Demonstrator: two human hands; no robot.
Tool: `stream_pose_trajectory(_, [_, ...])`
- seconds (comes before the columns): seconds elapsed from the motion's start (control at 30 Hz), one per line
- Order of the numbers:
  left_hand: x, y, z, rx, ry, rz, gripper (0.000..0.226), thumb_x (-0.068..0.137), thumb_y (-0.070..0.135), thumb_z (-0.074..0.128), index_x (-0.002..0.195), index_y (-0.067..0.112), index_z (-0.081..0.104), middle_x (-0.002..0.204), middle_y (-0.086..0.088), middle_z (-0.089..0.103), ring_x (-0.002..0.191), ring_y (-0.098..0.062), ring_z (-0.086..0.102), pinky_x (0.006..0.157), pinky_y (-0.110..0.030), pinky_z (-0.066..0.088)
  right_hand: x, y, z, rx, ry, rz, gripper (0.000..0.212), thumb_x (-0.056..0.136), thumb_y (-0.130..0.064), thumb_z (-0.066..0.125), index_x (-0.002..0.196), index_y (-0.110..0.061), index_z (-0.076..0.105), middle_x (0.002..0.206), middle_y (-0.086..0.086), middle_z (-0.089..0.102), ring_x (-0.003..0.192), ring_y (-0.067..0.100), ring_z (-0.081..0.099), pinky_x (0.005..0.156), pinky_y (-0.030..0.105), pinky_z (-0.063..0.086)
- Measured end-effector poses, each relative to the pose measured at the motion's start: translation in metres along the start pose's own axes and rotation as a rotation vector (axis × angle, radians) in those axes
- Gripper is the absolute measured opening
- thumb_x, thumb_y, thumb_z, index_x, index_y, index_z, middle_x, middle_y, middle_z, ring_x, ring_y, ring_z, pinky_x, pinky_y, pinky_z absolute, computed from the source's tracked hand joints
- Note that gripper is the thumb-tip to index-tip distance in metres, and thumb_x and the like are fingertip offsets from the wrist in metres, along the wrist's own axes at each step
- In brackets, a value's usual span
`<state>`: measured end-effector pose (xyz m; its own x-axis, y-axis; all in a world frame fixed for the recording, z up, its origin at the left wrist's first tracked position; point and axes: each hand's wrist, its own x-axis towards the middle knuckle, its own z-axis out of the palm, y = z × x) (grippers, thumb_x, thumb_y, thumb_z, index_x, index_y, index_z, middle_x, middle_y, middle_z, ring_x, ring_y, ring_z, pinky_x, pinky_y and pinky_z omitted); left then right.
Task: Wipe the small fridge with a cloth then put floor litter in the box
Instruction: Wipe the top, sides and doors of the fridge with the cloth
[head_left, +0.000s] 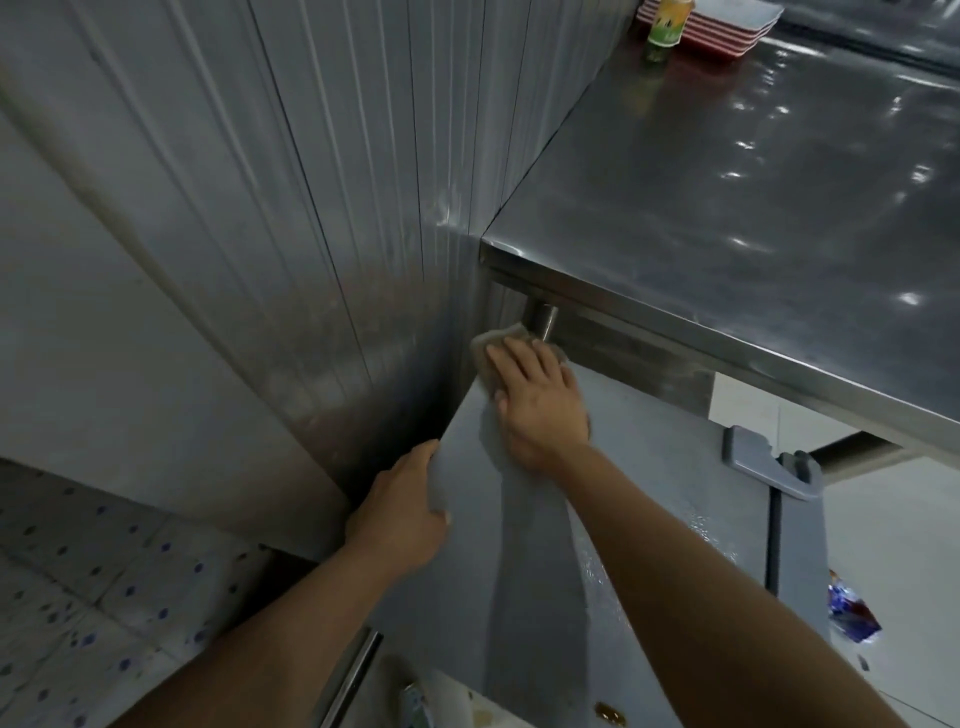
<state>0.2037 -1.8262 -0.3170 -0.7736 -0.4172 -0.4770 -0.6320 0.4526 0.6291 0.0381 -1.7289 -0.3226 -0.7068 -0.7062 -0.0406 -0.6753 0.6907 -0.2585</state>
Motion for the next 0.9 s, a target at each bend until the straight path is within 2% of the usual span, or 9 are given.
stream_pose_trajectory(0.17, [0.000,-0.001,0.002,0.011,0.003,-0.034,0.075,0.084,0.023,0.063,0.143,0.038,0.018,0.144,0.009,0.039,0.128,-0.021,0.044,0.100,-0.047,0.044,0.041,0.005,-0.002,-0.015,0.014,-0.050,0.042,0.097,-0.031,0.033,0.139,-0.028,0.035,0.149,-0.003,0.030,0.139,0.022,0.021,0.114,0.046,0.019])
stream_pose_trajectory(0.3, [-0.006,0.009,-0.001,0.031,0.005,-0.050,0.066,0.084,0.021,0.061,0.140,0.034,0.027,0.138,0.005,0.047,0.123,-0.022,0.048,0.099,-0.045,0.045,0.025,-0.009,0.002,-0.073,0.001,-0.201,0.034,0.094,-0.028,0.037,0.125,-0.024,0.050,0.144,-0.003,0.038,0.139,0.022,0.019,0.117,0.045,0.009])
stream_pose_trajectory(0.4, [-0.019,0.018,-0.003,0.183,0.079,-0.091,0.044,0.086,0.031,0.058,0.124,0.023,0.038,0.123,-0.001,0.057,0.110,-0.024,0.057,0.086,-0.040,0.049,-0.012,-0.036,0.010,-0.021,-0.024,-0.316,0.030,0.091,-0.027,0.040,0.115,-0.023,0.056,0.133,-0.004,0.048,0.134,0.020,0.025,0.115,0.041,0.009])
stream_pose_trajectory(0.47, [-0.033,0.018,-0.002,0.254,0.139,-0.146,0.039,0.086,0.037,0.058,0.114,0.018,0.038,0.115,-0.005,0.060,0.104,-0.026,0.060,0.078,-0.036,0.049,-0.038,-0.052,0.016,0.009,-0.031,-0.398,0.029,0.088,-0.029,0.041,0.111,-0.026,0.058,0.124,-0.006,0.051,0.129,0.018,0.031,0.113,0.039,0.013])
stream_pose_trajectory(0.53, [-0.048,0.014,0.001,0.295,0.160,-0.173,0.040,0.086,0.038,0.059,0.110,0.016,0.035,0.113,-0.007,0.060,0.102,-0.027,0.060,0.077,-0.037,0.050,-0.055,-0.058,0.020,0.032,-0.054,-0.489,0.030,0.089,-0.032,0.040,0.114,-0.029,0.057,0.124,-0.008,0.051,0.128,0.017,0.032,0.113,0.038,0.014])
stream_pose_trajectory(0.63, [-0.061,0.005,0.008,0.307,0.185,-0.147,0.034,0.087,0.032,0.058,0.104,0.019,0.031,0.111,-0.006,0.057,0.100,-0.026,0.058,0.079,-0.042,0.052,-0.042,-0.042,0.015,0.018,-0.106,-0.547,0.038,0.092,-0.032,0.040,0.129,-0.029,0.050,0.135,-0.005,0.046,0.135,0.017,0.026,0.115,0.037,0.012])
stream_pose_trajectory(0.77, [-0.063,0.004,0.011,0.205,0.161,-0.150,0.032,0.088,0.025,0.058,0.095,0.020,0.027,0.112,-0.009,0.054,0.102,-0.031,0.055,0.082,-0.049,0.050,0.006,-0.002,0.001,-0.030,-0.096,-0.301,0.047,0.097,-0.031,0.035,0.144,-0.028,0.031,0.153,-0.003,0.026,0.144,0.020,0.010,0.118,0.041,0.007])
stream_pose_trajectory(0.9, [-0.067,0.009,0.013,0.184,0.183,-0.190,0.031,0.088,0.025,0.059,0.100,0.020,0.031,0.116,-0.007,0.054,0.107,-0.029,0.053,0.085,-0.049,0.049,-0.011,-0.002,0.004,-0.027,-0.076,-0.265,0.048,0.098,-0.034,0.032,0.146,-0.031,0.025,0.156,-0.006,0.019,0.146,0.018,0.003,0.118,0.042,0.001])
